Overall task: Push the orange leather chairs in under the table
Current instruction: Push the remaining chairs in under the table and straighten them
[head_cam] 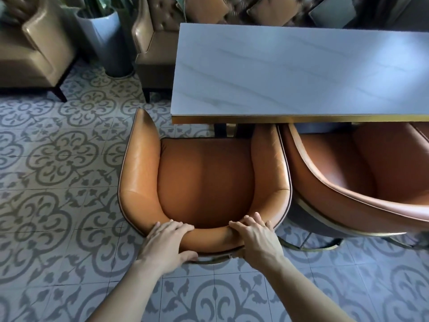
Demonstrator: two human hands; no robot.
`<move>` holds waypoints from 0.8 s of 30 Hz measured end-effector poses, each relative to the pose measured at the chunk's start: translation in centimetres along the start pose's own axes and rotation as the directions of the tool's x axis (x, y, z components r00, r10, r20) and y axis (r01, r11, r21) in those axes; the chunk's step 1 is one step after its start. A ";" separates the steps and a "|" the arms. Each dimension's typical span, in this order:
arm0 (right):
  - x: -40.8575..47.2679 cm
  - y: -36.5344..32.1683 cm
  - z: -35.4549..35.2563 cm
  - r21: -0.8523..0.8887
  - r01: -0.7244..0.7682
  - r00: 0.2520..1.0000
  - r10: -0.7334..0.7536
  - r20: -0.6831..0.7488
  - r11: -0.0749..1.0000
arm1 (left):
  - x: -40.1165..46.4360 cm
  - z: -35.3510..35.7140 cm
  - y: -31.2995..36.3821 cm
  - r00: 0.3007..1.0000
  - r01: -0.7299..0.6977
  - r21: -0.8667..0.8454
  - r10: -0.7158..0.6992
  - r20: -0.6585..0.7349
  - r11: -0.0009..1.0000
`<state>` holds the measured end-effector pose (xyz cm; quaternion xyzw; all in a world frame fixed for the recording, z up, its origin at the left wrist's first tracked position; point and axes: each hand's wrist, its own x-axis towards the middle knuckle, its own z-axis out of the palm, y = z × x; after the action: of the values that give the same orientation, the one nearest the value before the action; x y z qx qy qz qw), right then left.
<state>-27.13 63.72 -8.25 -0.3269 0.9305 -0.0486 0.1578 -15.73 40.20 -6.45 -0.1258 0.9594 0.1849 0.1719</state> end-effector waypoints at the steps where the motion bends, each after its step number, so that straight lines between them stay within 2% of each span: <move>1: 0.1 0.0 0.2 -0.004 -0.014 1.000 0.014 -0.004 1.000 | 0.3 -0.1 0.1 1.000 -0.003 0.003 0.003 0.008 1.000; 5: -0.1 0.0 1.3 -0.003 -0.013 1.000 0.013 -0.015 1.000 | 0.7 0.1 0.0 1.000 0.008 -0.006 -0.008 0.009 1.000; 15: 0.9 0.6 1.6 -0.070 0.005 0.998 -0.001 0.061 0.998 | 1.2 0.0 -0.3 1.000 0.019 -0.041 -0.019 0.009 0.999; 24: -1.4 -1.0 -0.5 -0.027 -0.024 0.994 0.027 0.108 0.999 | -0.6 0.6 0.6 1.000 0.027 -0.012 -0.027 0.015 1.000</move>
<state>-25.72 63.79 -7.23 -0.3193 0.9251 -0.0170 0.2047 -15.20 41.10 -6.56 -0.1383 0.9552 0.1894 0.1807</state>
